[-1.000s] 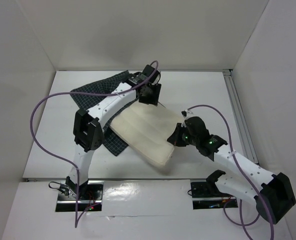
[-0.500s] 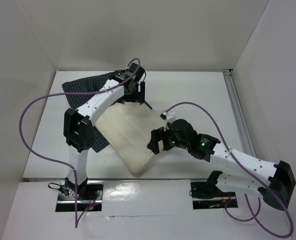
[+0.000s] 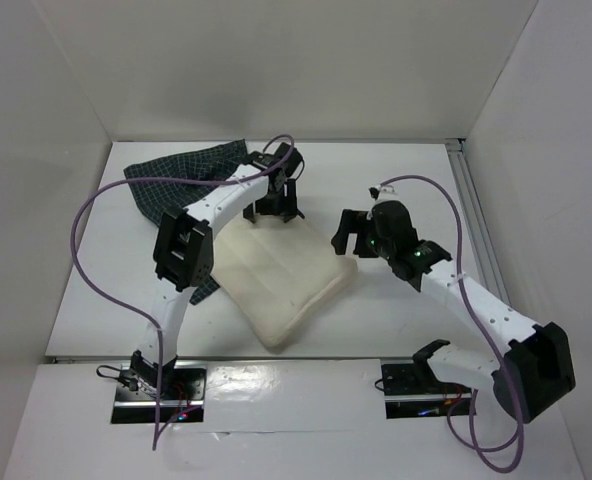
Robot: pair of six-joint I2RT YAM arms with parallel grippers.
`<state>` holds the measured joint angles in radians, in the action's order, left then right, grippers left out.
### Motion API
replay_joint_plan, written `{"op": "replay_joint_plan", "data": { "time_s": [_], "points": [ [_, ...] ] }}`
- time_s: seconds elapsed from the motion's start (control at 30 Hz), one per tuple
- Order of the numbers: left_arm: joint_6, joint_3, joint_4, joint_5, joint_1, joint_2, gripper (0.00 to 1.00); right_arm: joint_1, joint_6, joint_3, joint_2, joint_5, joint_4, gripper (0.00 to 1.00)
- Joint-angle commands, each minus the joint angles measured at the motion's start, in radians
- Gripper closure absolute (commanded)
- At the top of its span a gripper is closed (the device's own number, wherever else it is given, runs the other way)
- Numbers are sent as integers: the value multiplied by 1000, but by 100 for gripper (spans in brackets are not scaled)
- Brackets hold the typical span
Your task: Put the pillow into the pillowcase
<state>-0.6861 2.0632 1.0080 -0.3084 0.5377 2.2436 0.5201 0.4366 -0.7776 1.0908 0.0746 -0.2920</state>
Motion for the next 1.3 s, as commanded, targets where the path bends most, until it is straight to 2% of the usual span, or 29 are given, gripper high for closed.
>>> {"op": "replay_joint_plan", "data": {
  "time_s": [0.0,0.03,0.07,0.1,0.23,0.27,0.3,0.37,0.4,0.43,0.5,0.73,0.8,0.87,1.13,1.27],
  "points": [
    [-3,15,-58,57,4,48,0,-67,-10,-83,50,-77,83,0],
    [16,15,-59,78,-5,57,14,-106,-10,-83,79,-102,94,0],
    [29,3,-59,119,-5,57,35,-126,-10,-94,92,-125,115,0],
    [40,-20,-59,120,-18,57,99,-167,-10,-106,116,-172,129,0],
    [152,-115,-74,95,-27,-76,100,-281,-10,-153,202,-370,230,0],
    [181,-186,-91,95,-27,-117,100,-296,-10,-170,227,-433,244,0],
    [204,-218,-106,95,-27,-200,100,-305,-10,-217,256,-456,244,0],
    [258,-291,-141,150,-38,-268,100,-305,-32,-287,369,-510,261,0],
    [270,-311,-141,173,-38,-297,100,-292,-42,-374,415,-536,252,0],
    [292,-328,-167,219,-47,-341,100,-264,-70,-420,514,-550,232,0],
    [302,-339,-167,256,-56,-367,100,-232,-91,-550,610,-561,217,1],
    [312,-324,-163,321,-56,-381,100,-148,-114,-804,963,-593,194,6],
    [312,-315,-163,321,-56,-391,100,-129,-148,-836,1001,-593,154,6],
    [312,-314,-152,305,-65,-401,100,-100,-189,-868,1049,-593,127,0],
    [312,-324,-124,305,-65,-440,100,-68,-211,-943,1170,-497,134,0],
    [312,-324,-106,296,-65,-461,100,-58,-248,-1054,1251,-472,102,0]
  ]
}}
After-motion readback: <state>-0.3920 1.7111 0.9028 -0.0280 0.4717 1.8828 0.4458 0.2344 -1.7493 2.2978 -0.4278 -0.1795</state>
